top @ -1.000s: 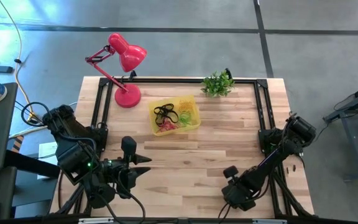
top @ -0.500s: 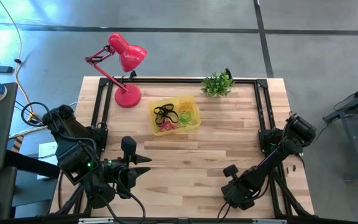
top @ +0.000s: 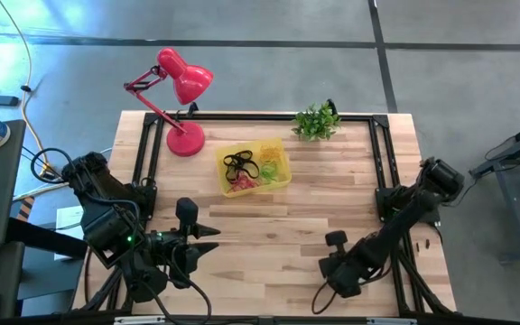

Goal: Pick and place rubber bands into bin
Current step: Put the blue rubber band into the yellow bin

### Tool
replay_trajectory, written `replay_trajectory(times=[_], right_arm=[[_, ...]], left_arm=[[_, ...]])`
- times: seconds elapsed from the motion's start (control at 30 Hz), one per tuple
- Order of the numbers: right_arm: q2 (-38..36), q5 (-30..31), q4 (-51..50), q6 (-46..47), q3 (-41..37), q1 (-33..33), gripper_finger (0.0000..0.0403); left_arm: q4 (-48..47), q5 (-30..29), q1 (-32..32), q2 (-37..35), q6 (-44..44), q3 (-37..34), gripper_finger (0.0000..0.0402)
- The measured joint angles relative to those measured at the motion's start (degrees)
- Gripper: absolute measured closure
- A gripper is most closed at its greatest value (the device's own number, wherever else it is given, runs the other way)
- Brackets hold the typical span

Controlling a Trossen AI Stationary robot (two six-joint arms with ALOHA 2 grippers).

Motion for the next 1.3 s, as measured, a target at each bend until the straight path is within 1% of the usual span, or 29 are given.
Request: replay_trajectory(times=[0.07,0.43,0.57,0.73,0.83,0.93,1.23,1.3], right_arm=[[-1.70,1.50,-0.08,0.72,-0.06,-0.23,0.0402],[-13.15,16.82,0.13,2.08,0.09,-4.21,0.0403],[-17.75,22.22,0.26,0.55,0.14,-6.10,0.0403],[-22.62,26.96,1.98,-3.77,0.16,-8.90,0.0403],[-24.38,28.91,4.53,-8.03,0.20,-11.24,0.0403],[-25.07,29.18,8.01,-13.36,0.20,-14.37,0.0403],[-25.10,28.50,20.56,-28.77,0.23,-26.23,0.0403],[-25.10,26.69,22.68,-30.77,0.23,-29.36,0.0403]], left_arm=[[0.00,0.00,0.00,0.00,0.00,0.00,0.0273],[0.01,-0.16,0.00,0.00,0.00,0.00,0.0273],[0.02,-0.18,-0.02,0.00,0.00,0.00,0.0273],[0.04,-0.22,0.00,0.00,0.00,0.00,0.0273],[0.04,-0.30,0.00,0.00,0.00,0.00,0.0273],[0.04,-0.38,0.00,0.00,0.00,0.00,0.0273],[0.21,-1.64,0.00,0.00,-0.02,0.00,0.0273],[0.31,-1.73,0.00,0.00,0.00,0.00,0.0273]])
